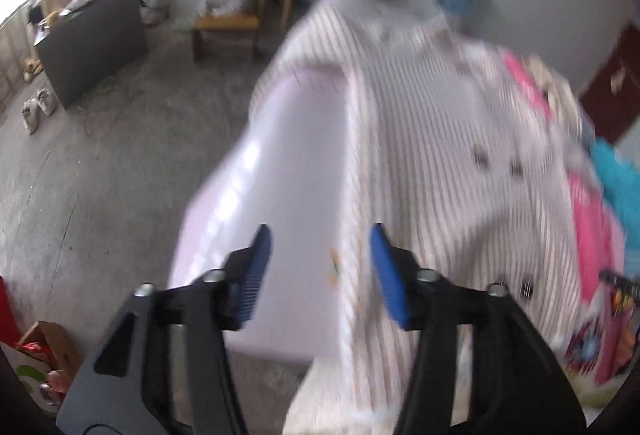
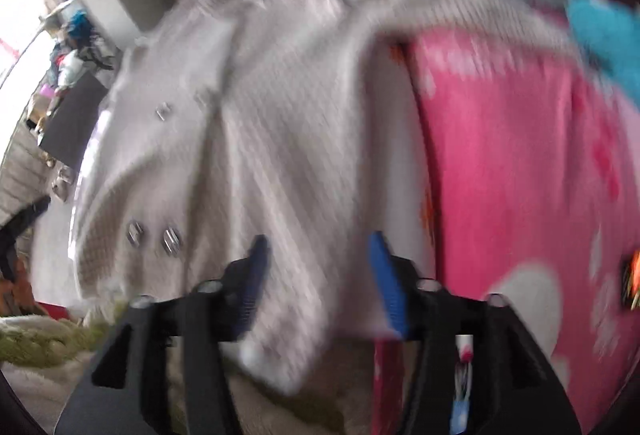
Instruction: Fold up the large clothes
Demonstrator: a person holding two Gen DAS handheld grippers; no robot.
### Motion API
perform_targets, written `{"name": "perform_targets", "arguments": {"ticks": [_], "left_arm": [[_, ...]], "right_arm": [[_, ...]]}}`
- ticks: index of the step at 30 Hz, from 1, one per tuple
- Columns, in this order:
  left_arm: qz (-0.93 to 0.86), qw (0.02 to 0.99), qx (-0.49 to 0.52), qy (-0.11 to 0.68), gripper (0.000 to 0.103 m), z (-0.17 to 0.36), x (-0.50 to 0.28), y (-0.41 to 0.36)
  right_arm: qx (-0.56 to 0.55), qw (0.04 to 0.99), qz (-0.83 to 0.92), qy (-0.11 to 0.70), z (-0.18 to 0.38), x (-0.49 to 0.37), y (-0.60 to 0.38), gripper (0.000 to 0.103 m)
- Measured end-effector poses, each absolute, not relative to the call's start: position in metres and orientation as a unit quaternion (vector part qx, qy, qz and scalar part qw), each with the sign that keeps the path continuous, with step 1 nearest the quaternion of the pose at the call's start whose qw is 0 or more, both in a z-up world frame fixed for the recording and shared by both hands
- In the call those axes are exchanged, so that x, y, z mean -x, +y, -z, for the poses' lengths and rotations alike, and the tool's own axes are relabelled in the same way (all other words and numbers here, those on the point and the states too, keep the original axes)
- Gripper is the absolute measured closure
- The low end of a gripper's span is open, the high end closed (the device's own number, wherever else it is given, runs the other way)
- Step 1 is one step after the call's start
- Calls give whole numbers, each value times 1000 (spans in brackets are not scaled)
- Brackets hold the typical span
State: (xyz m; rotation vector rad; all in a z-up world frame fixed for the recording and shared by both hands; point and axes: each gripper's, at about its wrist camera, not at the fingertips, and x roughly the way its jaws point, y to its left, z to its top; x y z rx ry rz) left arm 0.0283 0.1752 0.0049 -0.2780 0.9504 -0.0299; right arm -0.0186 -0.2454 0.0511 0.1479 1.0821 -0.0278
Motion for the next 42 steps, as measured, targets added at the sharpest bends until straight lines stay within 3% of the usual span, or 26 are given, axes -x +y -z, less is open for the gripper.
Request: {"name": "perform_targets", "arguments": {"ticks": [3,7,11,17,27,36,39,42], "left_arm": [[-1,881,199,428,28,-10,-71,211],[24,831,356,428,23,22,-142,264],[18,713,554,430,23,98,-193,316],[-20,520,732,438,20,214,-207,342],[-8,341,850,401,19,322,-219,326],[9,317,870,378,19,337,-252,312],[8,332,862,382,38,332,-264,314],[-10,351,852,389,67,326,-270,320]], "right_arm": [[-44,879,-42,474,-69,-28,-212,34],[-24,881,-122,456,-56,-99,-144,31],[14,858,-172,483,-21,-165,-74,31],[82,848,-183,491,-3,-184,-22,31],[93,838,-149,517,16,-209,-19,31],[58,839,-110,530,12,-217,-37,31],[41,842,-98,528,10,-216,-48,31],[27,847,-90,523,7,-216,-58,31]]}}
